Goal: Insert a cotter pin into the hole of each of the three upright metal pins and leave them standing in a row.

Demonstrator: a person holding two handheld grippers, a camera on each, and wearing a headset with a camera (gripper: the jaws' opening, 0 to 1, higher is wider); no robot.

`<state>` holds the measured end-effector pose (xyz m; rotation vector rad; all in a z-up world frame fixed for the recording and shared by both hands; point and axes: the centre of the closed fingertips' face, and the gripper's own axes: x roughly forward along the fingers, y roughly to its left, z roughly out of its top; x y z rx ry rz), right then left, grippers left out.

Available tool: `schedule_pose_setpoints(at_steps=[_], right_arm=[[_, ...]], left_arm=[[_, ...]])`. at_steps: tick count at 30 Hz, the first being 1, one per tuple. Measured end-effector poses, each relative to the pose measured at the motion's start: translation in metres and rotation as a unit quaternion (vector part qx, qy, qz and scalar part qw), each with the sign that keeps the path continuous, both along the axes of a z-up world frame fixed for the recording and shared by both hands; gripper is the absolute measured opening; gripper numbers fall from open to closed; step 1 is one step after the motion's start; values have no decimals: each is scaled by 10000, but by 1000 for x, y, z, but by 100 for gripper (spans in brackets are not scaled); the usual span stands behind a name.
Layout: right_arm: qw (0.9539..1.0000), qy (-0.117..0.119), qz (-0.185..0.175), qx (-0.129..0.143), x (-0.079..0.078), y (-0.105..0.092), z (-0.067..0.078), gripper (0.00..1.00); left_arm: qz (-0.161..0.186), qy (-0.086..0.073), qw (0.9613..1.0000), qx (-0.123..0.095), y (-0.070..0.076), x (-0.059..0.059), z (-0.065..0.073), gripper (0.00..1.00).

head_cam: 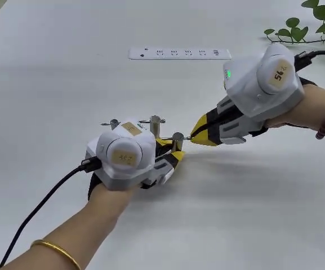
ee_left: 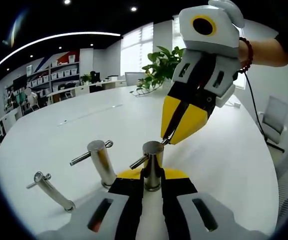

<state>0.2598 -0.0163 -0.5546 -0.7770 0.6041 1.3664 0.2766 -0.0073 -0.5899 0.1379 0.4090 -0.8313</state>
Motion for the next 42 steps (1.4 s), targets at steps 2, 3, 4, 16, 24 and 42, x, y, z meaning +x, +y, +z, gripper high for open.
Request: schedule_pose_setpoints(at_steps=[2, 3, 4, 16, 24, 42], right_arm=[[10000, 15, 17, -14, -1, 1, -1, 0], [10000, 15, 19, -17, -1, 1, -2, 0], [10000, 15, 20, -18, -1, 1, -2, 0], [10000, 10, 21, -41, 2, 7, -4, 0], [9999, 88, -56, -15, 1, 8, -5, 0], [9966, 527, -476, 422, 1, 27, -6, 14]], left_arm=[[0, 1, 10000, 0, 0, 0, 0, 10], [-2, 0, 10000, 2, 0, 0, -1, 10], [-4, 3, 10000, 3, 0, 0, -1, 10], [0, 59, 10000, -36, -1, 0, -1, 10], [36, 106, 9999, -33, 0, 0, -3, 11], [101, 212, 9997, -8, 18, -10, -1, 25]])
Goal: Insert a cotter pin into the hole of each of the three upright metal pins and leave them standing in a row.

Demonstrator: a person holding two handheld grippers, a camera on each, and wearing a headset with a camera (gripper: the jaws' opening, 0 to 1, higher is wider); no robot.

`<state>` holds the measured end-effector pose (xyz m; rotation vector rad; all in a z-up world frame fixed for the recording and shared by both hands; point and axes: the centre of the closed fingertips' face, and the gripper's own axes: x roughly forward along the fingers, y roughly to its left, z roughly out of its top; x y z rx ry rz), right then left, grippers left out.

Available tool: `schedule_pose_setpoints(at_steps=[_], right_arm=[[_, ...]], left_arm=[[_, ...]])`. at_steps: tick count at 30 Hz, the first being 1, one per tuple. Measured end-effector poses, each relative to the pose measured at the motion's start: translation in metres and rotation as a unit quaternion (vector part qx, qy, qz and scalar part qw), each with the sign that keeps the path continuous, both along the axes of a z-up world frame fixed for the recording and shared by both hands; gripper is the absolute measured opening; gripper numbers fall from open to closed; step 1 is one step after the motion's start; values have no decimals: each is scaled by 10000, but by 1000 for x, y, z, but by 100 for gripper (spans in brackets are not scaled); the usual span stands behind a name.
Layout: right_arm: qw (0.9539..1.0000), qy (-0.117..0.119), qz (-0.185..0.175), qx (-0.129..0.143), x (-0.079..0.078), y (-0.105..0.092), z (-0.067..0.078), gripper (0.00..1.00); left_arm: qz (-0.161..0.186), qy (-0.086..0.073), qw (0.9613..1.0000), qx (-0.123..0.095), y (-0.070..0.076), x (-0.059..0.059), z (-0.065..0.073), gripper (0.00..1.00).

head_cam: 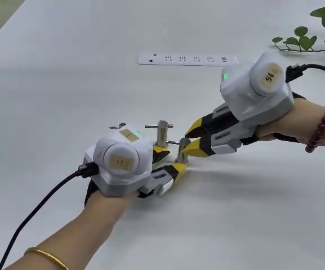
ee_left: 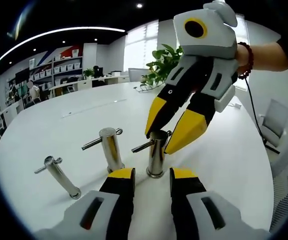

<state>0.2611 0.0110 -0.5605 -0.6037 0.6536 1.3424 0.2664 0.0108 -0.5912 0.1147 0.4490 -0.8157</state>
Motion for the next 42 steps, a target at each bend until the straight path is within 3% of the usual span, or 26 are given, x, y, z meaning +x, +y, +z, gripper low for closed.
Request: schedule_pose_setpoints(at_steps=[12, 26, 33, 42], right_arm=[[9998, 121, -170, -47, 0, 4, -7, 9], [9996, 100, 268, 19, -3, 3, -6, 8], [9991, 114, 405, 18, -5, -1, -4, 8], [9981, -32, 611, -19, 1, -5, 2, 8]], left_arm=[[-78, -47, 9999, -75, 4, -7, 10, 34], [-186, -99, 9997, -90, 10, -20, 23, 45], [-248, -223, 9994, -13, 17, -24, 29, 52], [-206, -194, 9996, -37, 28, -29, 36, 59]])
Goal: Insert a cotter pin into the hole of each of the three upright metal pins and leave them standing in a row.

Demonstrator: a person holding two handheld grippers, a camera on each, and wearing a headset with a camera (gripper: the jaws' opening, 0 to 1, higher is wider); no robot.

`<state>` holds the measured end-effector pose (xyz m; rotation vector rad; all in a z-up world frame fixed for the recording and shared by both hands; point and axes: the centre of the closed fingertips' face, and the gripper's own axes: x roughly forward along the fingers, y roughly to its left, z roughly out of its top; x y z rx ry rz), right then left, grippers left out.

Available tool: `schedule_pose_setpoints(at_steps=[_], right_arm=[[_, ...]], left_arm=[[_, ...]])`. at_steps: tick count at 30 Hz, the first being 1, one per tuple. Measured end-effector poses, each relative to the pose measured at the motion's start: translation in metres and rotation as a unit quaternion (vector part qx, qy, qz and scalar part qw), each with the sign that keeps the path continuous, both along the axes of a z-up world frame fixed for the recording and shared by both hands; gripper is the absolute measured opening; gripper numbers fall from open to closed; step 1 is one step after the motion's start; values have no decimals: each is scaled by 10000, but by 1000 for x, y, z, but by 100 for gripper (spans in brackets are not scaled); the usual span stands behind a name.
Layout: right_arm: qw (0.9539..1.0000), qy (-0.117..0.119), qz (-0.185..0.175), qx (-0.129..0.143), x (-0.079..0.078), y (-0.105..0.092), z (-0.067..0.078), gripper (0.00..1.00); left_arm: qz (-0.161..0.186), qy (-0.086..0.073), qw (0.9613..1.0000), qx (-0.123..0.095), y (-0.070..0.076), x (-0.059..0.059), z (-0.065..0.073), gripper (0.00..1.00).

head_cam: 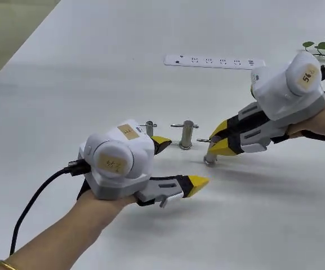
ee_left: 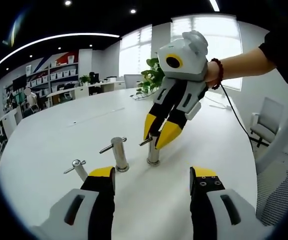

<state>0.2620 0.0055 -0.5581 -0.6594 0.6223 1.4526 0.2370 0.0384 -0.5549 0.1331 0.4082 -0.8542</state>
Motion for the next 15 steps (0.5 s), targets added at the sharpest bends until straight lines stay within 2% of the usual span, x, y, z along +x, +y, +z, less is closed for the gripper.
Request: schedule_pose_setpoints(at_steps=[5, 15], right_arm=[[10000, -50, 26, -81, 6, -5, 0, 8], [9996, -129, 105, -207, 19, -13, 2, 8]], left_arm=[[68, -66, 9999, -60, 5, -2, 8, 65], [362, -178, 9991, -112, 30, 4, 22, 76]])
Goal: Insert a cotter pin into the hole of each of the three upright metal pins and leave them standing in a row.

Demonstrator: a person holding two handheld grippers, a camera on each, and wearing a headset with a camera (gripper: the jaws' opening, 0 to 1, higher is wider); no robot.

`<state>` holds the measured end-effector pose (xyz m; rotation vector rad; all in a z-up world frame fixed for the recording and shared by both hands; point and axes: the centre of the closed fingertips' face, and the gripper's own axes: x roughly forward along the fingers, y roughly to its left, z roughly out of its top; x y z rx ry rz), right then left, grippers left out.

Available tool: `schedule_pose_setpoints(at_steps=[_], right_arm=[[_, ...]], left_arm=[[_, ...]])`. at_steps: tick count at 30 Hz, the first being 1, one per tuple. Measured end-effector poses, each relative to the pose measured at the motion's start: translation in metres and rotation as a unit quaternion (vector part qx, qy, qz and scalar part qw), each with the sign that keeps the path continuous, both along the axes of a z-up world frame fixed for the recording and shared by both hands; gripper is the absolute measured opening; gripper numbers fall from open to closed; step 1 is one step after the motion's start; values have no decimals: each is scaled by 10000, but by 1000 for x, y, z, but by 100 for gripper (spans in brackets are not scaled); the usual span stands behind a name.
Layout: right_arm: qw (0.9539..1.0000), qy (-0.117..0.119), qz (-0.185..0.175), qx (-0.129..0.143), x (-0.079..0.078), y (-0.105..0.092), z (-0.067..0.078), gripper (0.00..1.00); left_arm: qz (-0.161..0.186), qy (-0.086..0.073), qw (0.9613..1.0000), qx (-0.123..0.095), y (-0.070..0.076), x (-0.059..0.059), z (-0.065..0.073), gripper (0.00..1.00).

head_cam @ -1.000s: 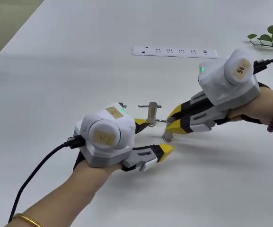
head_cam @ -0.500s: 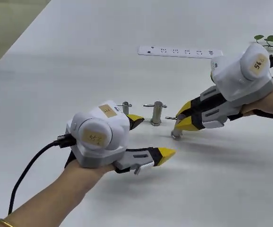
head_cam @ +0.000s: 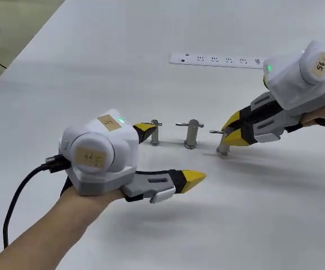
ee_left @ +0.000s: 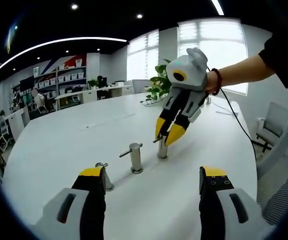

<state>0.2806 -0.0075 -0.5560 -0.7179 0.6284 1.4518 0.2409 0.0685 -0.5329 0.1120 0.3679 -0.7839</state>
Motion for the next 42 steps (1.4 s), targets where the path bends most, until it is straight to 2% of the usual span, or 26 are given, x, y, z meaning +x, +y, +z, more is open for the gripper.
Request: schedule_pose_setpoints(at_steps=[5, 17, 32, 36, 42], right_arm=[[10000, -31, 32, -65, 6, -2, 0, 8], [9998, 11, 93, -190, 12, -6, -8, 8], [9994, 96, 216, -257, 21, -10, -10, 8], [9992, 124, 313, -228, 20, -11, -11, 8], [9994, 176, 259, -177, 21, -11, -11, 9]], left_arm=[[158, 18, 9999, 1, 11, 2, 1, 80], [321, 127, 9994, 87, 24, 0, -3, 85], [426, 152, 9990, 69, 33, 2, -2, 86], [451, 162, 9988, 79, 35, 2, -3, 87], [458, 159, 9988, 91, 36, 2, -3, 87]])
